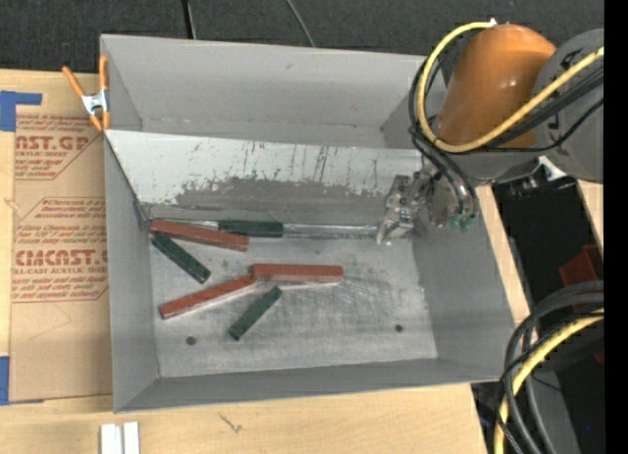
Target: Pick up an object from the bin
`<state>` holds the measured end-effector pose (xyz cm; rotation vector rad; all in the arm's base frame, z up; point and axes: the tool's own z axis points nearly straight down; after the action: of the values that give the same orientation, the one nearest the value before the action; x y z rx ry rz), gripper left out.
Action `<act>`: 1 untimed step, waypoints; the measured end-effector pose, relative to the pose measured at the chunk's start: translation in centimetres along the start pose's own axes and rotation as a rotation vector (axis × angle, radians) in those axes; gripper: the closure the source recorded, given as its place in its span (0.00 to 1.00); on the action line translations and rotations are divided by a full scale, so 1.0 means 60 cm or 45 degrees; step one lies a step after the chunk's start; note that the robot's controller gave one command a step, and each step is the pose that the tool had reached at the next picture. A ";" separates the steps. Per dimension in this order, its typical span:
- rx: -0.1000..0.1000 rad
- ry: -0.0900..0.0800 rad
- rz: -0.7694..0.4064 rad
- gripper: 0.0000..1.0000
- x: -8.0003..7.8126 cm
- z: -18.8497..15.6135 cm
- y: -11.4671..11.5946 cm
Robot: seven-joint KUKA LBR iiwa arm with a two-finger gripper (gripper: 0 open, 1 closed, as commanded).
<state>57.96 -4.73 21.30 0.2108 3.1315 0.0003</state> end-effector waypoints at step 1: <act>0.000 -0.005 -0.005 1.00 0.008 0.083 -0.006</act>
Offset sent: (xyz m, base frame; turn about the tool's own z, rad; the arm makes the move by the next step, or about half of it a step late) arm -0.0115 -0.0189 -0.0436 -0.8696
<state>57.46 -5.03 16.35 0.2046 3.1279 -0.0005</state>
